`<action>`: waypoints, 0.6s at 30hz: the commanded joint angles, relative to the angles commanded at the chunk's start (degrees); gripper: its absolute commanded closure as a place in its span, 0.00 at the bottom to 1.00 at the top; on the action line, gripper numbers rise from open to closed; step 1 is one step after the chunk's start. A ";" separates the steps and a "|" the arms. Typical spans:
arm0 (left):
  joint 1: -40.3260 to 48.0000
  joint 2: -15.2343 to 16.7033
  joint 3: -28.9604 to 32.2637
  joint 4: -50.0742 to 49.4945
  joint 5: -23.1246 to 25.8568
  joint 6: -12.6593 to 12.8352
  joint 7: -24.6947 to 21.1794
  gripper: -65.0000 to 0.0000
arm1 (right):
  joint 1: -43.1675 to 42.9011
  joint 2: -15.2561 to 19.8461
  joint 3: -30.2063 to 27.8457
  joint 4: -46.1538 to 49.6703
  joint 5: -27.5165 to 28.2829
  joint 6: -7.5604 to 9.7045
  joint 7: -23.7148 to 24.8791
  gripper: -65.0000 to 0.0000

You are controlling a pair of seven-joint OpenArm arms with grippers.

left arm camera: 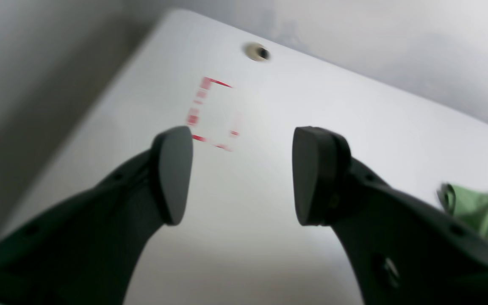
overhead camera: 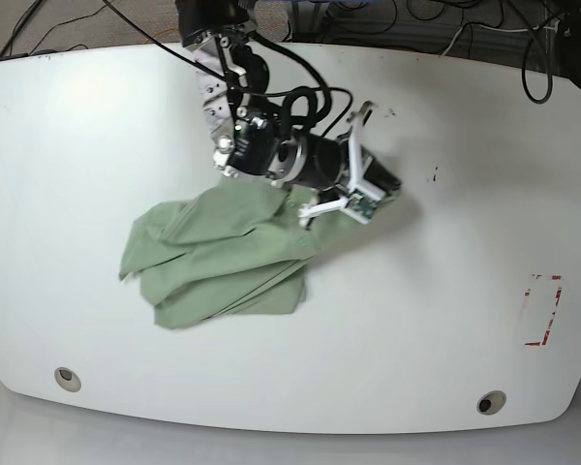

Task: Layout the t-shirt on the table in an organized manner, then fold the t-shirt properly
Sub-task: 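Grasp the shirt with the left gripper and pull it from the right gripper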

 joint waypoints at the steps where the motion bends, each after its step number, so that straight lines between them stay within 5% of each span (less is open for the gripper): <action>1: 0.18 0.00 -1.76 0.00 -0.53 0.00 1.14 0.47 | 0.09 0.00 -2.46 -0.44 -0.09 0.00 0.00 1.00; 4: 0.35 0.09 -6.15 0.09 -1.93 0.00 5.80 0.47 | 1.49 0.00 -7.56 -0.62 -0.44 0.00 0.00 1.00; 8: 0.18 0.09 -8.53 0.18 -3.16 0.00 10.46 0.47 | 2.81 0.00 -7.47 -0.18 -1.76 0.00 0.00 1.00; 12: 0.00 0.18 -7.65 0.00 -3.25 -1.76 11.25 0.47 | 5.01 0.00 -1.41 -0.09 -4.66 0.00 0.00 1.00; 15: -1.67 1.41 -2.46 0.35 -3.25 -4.84 11.34 0.47 | 7.21 3.24 5.27 1.32 -4.48 0.00 -0.26 1.00; 18: -2.11 3.16 3.16 1.58 -3.25 -5.27 11.43 0.47 | 8.00 8.25 10.64 3.25 -4.40 0.00 -0.35 1.00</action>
